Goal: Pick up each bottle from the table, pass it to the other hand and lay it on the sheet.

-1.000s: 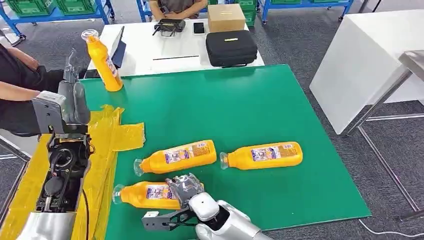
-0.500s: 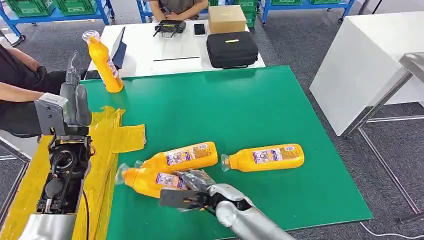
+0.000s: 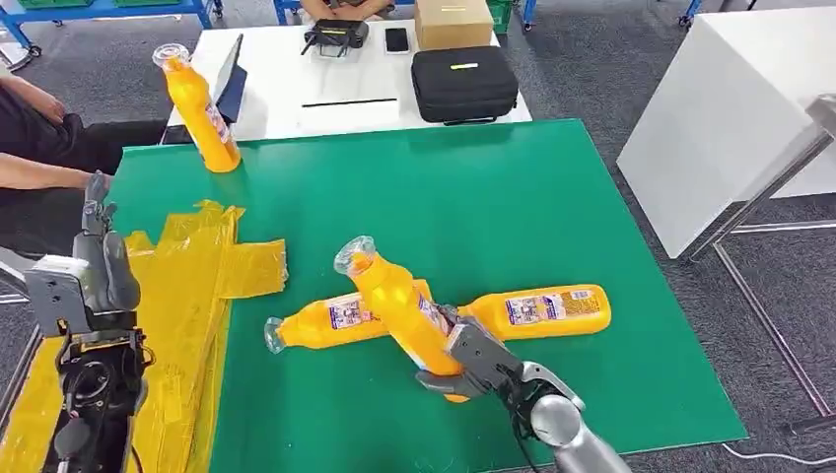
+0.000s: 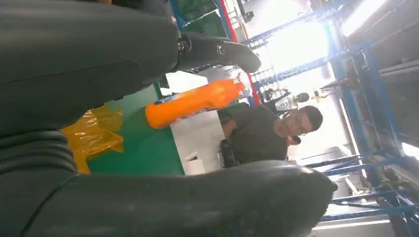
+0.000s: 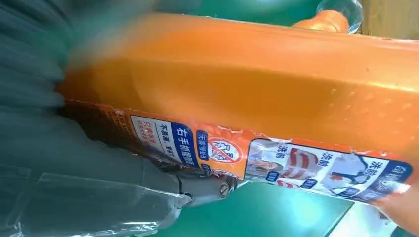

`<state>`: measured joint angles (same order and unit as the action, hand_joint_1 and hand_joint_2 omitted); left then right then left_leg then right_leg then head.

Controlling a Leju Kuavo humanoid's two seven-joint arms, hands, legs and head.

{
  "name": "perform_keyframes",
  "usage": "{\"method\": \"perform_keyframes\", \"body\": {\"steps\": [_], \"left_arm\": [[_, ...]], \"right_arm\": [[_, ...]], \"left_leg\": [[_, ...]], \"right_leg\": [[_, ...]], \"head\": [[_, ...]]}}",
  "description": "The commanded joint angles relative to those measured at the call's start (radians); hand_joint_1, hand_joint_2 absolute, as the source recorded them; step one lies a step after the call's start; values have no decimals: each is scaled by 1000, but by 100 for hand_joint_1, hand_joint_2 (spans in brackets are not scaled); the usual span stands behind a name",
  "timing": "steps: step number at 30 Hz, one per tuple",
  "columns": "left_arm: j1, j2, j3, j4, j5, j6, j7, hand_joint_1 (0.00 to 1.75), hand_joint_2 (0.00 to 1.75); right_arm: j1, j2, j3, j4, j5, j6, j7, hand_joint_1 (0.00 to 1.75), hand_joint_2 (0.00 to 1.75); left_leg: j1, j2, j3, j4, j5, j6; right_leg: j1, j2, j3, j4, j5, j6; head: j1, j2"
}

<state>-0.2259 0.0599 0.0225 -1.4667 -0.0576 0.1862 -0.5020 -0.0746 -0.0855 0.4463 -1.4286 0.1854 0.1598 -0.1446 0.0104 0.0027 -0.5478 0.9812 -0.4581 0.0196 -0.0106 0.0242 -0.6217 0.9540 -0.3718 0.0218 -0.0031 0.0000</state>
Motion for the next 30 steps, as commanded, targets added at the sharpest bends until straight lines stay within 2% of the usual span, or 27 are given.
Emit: {"method": "perform_keyframes", "body": {"steps": [1, 7, 9, 13, 14, 17, 22, 26, 30], "left_arm": [[8, 6, 26, 2, 3, -5, 1, 0, 0], [50, -12, 39, -35, 47, -22, 16, 0, 0], [41, -23, 5, -29, 92, -54, 32, 0, 0], [-41, -38, -82, 34, 182, -89, 92, 0, 0], [-64, -47, -101, 50, 215, -104, 88, 0, 175], [-124, -85, -158, 98, 245, -126, 105, 0, 175], [-204, -151, -220, 152, 282, -138, 132, 0, 175], [-212, -168, -218, 159, 327, -156, 151, 0, 175], [-212, -174, -219, 163, 337, -163, 155, 0, 175]], "right_arm": [[-13, -17, -25, -12, -5, 6, -16, 175, 175], [-51, 22, -67, -17, -79, -47, -124, 175, 175], [-132, 49, -67, 40, -75, -110, -160, 175, 175], [-336, 137, -50, 168, -4, -257, -160, 175, 175], [-396, 156, -42, 207, 18, -297, -146, 175, 175], [-509, 185, -36, 305, 90, -408, -89, 175, 175], [-681, 272, 16, 596, 215, -472, -48, 175, 175], [-715, 331, 71, 685, 289, -512, -28, 175, 175], [-719, 356, 98, 721, 321, -530, -22, 175, 175]], "left_leg": [[-1, -1, 3, 0, -1, -1], [-1, 1, 4, 0, -3, -1], [-1, 1, 1, 0, -1, 0], [-1, 3, -1, 2, -1, 0], [-1, 2, -2, 2, 0, 0], [-2, -1, -2, 1, 3, 1], [-2, -2, -1, 1, 5, 2], [-3, 0, -2, 1, 6, 2], [-2, -1, 0, 0, 5, 1]], "right_leg": [[0, -2, 3, 0, -2, -1], [0, -2, 4, 1, -3, -1], [0, 0, 1, 0, -1, 0], [-1, 1, -1, 2, 0, -1], [0, 0, -2, 2, 1, -1], [-1, -2, -3, 1, 2, 0], [-1, -5, 0, 1, 3, 2], [-2, -2, -2, 1, 4, 3], [-2, -4, 0, 1, 2, 2]], "head": [[0, 0], [0, 0], [0, 0], [0, 0], [0, 0], [0, 0], [0, 0], [0, 0], [0, 0]]}}
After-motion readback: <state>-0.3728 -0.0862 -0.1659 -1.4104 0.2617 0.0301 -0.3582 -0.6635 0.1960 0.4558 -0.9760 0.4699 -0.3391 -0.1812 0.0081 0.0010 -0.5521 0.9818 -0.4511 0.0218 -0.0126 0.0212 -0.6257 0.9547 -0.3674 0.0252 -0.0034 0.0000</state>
